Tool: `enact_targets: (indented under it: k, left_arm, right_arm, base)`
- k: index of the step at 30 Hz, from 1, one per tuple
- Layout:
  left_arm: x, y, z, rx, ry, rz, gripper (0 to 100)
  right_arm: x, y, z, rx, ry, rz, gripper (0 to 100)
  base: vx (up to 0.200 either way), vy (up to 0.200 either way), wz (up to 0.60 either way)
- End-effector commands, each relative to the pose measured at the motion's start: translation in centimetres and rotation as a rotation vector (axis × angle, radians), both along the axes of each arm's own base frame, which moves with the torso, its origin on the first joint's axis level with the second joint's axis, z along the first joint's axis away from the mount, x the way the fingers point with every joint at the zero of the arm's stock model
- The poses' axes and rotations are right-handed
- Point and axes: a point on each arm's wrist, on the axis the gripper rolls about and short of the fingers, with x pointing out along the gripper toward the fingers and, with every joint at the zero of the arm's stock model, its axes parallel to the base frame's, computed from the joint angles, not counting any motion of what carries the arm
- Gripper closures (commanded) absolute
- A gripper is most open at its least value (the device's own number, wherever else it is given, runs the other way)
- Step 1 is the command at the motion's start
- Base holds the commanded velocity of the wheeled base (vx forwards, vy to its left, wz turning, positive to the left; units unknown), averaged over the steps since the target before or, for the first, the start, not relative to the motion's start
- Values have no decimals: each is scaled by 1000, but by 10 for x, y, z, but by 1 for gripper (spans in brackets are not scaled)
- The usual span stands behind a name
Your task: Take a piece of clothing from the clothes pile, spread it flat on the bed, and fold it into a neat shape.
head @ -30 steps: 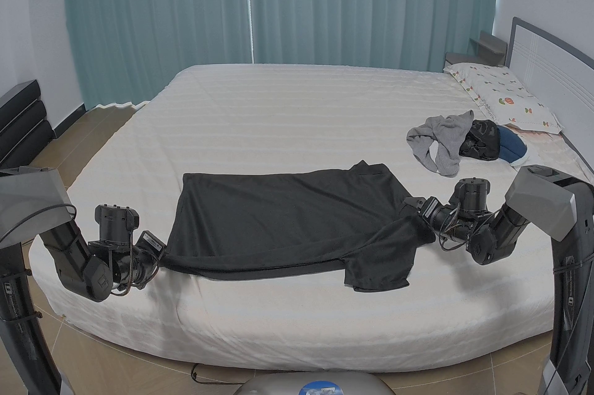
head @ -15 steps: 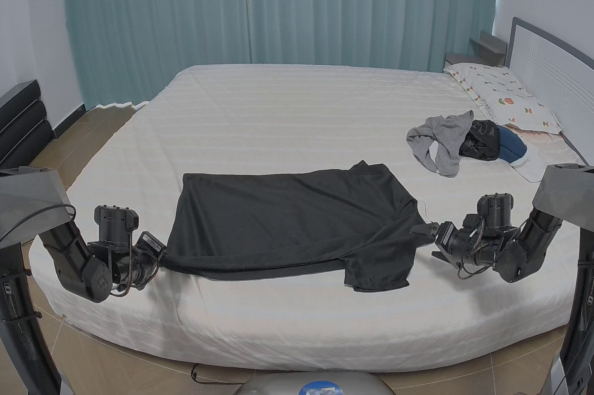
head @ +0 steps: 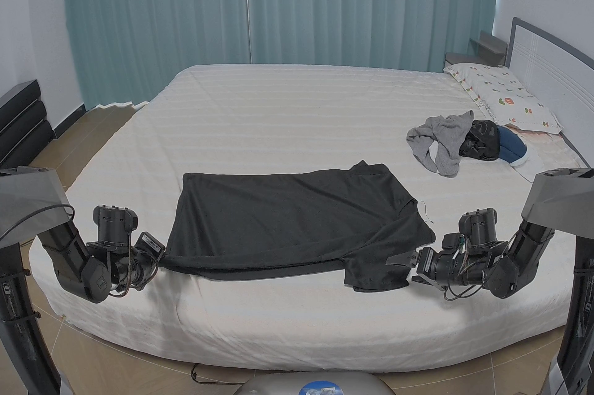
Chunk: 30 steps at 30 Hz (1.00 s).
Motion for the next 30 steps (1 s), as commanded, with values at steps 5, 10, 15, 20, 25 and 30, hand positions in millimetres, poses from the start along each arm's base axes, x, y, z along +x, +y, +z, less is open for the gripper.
enact_targets:
  k: [5, 10, 15, 20, 25, 30]
  left_arm:
    - [0, 0, 0, -1, -2, 0, 100]
    - [0, 1, 0, -1, -2, 1, 100]
    - [0, 1, 0, -1, -2, 3, 100]
    - [-5, 2, -1, 12, 15, -1, 100]
    - [-13, 5, 6, 63, 11, -39, 100]
    - [-22, 14, 14, 137, 6, -66, 100]
  right_arm:
    - [10, 2, -7, -2, 4, 0, 0]
    - [16, 7, -15, -9, 10, 11, 100]
    - [12, 6, -9, -25, 9, 12, 100]
    - [0, -8, 11, -22, 5, -15, 100]
    - [-26, -20, 28, -28, 31, -21, 100]
    - [-61, -33, 38, -60, 53, -13, 100]
  base:
    - [0, 0, 0]
    - [0, 0, 0]
    - [0, 0, 0]
    - [0, 0, 0]
    - [0, 0, 0]
    - [0, 0, 0]
